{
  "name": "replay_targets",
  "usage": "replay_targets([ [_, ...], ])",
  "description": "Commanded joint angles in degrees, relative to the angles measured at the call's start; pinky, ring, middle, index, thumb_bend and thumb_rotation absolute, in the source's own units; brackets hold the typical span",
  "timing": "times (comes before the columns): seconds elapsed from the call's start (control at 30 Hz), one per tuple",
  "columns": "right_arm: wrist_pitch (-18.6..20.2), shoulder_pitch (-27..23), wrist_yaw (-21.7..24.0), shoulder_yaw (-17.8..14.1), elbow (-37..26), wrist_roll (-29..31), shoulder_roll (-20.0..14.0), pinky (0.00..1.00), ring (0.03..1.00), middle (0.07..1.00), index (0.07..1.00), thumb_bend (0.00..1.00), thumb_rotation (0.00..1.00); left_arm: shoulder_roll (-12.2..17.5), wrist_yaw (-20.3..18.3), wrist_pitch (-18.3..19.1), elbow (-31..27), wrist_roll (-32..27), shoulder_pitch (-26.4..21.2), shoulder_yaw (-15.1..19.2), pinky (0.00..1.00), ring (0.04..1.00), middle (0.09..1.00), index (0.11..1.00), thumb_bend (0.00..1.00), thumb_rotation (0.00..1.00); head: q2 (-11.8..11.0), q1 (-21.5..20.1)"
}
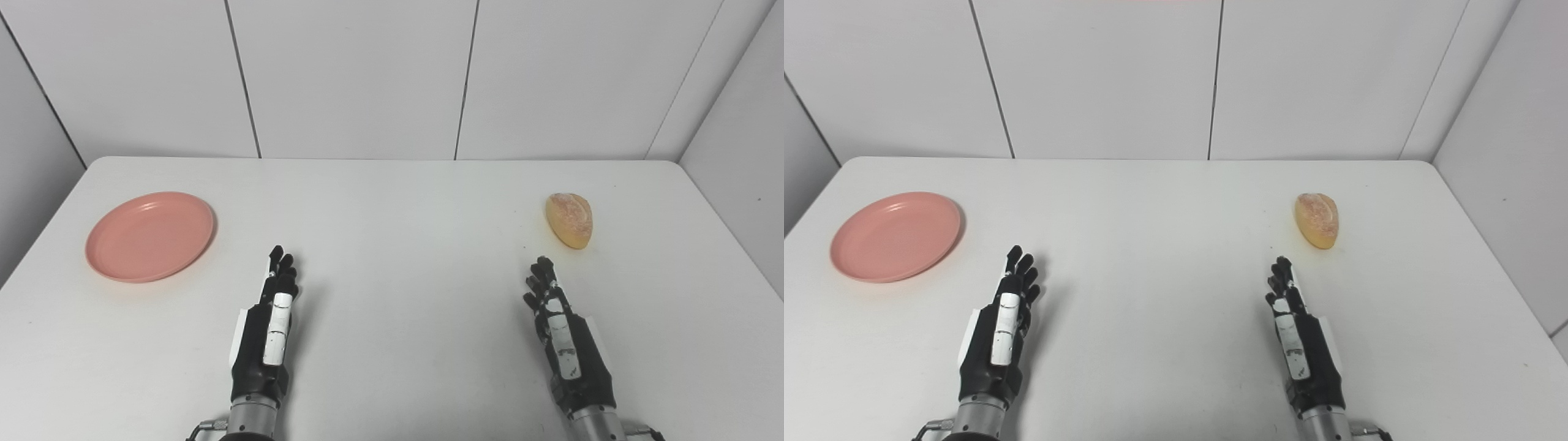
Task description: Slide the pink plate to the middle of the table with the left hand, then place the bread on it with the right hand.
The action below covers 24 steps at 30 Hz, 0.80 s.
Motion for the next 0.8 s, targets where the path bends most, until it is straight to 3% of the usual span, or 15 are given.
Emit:
replay_targets([
  [0.0, -1.2, -0.1, 0.1, 0.0, -1.2, 0.5, -0.4, 1.0, 1.0, 1.0, 1.0, 0.86, 0.97, -0.2, -0.3, -0.5, -1.6, 0.1, 6.2, 0.3, 1.0, 1.0, 1.0, 1.0, 0.73, 0.95, 0.0, 0.1],
  [0.47, -1.4, -0.2, 0.3, -0.2, -0.4, 0.8, -0.7, 1.0, 1.0, 1.0, 1.0, 0.86, 0.96, -0.3, -0.1, -0.8, -1.0, 0.5, 6.1, 0.1, 1.0, 1.0, 1.0, 1.0, 0.71, 0.96, -0.4, 0.7],
  [0.63, -2.8, -0.2, 0.6, -0.7, 1.2, 1.0, -1.3, 1.0, 1.0, 1.0, 1.0, 0.85, 0.97, -0.9, 0.2, -2.6, 0.9, 1.2, 6.0, -0.5, 1.0, 1.0, 1.0, 1.0, 0.73, 0.94, -3.3, 3.9],
  [0.77, -4.5, 0.1, 1.3, -1.5, 2.9, 2.0, -2.2, 1.0, 1.0, 1.0, 1.0, 0.84, 0.98, -1.6, 1.1, -6.0, 3.9, 3.1, 6.0, -1.7, 1.0, 1.0, 1.0, 1.0, 0.75, 0.94, -6.3, 8.0],
])
